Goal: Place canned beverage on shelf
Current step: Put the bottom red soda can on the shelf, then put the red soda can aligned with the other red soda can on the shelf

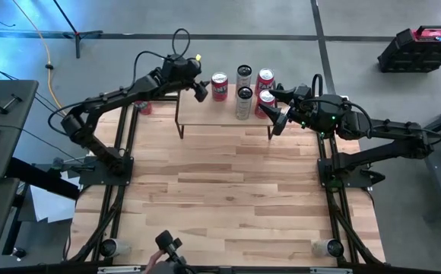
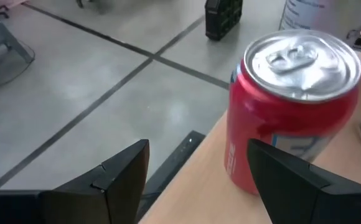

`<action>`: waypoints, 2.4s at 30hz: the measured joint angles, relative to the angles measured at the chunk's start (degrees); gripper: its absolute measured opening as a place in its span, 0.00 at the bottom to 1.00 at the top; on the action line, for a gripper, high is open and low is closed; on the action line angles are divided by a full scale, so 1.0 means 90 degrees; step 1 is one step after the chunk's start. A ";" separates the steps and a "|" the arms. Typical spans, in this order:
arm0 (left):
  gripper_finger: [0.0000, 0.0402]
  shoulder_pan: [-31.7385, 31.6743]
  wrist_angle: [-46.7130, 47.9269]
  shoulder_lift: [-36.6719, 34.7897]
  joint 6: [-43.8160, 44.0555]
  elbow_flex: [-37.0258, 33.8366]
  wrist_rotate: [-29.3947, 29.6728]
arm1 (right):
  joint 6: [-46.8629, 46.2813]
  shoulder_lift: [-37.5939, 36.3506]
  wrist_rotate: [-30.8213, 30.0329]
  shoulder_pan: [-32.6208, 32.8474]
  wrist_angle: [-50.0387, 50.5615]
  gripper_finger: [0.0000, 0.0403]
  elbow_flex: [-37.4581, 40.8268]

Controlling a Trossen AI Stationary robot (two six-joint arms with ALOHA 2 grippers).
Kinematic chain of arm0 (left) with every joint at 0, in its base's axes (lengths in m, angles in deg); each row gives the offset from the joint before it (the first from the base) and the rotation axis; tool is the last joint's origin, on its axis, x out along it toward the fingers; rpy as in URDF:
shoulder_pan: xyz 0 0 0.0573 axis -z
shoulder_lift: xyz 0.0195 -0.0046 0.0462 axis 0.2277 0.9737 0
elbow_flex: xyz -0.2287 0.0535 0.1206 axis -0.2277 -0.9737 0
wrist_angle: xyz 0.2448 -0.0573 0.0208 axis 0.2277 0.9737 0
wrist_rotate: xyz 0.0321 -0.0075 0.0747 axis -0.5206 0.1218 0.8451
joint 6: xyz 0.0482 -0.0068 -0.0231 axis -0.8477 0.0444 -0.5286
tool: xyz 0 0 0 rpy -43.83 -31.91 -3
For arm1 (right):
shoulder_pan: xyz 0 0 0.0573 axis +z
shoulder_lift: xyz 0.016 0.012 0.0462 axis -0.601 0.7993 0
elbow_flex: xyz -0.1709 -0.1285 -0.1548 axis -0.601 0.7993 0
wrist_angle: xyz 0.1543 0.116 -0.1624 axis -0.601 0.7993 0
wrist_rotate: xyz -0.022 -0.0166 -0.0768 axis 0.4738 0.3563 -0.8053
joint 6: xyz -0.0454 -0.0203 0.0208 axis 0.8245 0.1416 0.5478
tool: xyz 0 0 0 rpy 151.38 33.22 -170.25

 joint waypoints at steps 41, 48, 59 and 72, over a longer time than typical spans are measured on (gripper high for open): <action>0.65 -0.0129 0.0619 -0.1264 -0.0212 0.0002 0.0000 | 0.0309 0.0001 -0.0144 -0.0011 0.0001 0.71 0.0000; 0.65 -0.0579 0.1826 -0.2146 -0.0125 0.0007 -0.0173 | 0.0619 0.0000 -0.0167 -0.0013 -0.0198 0.71 0.0000; 0.65 -0.1990 0.4868 -0.2558 0.0110 0.0007 0.0105 | 0.0393 0.0105 -0.0396 -0.0013 -0.0317 0.71 -0.0001; 0.72 -0.2380 0.5633 -0.1435 0.1214 0.0080 0.0256 | -0.0202 0.0852 -0.2586 -0.0158 -0.0521 0.71 -0.0002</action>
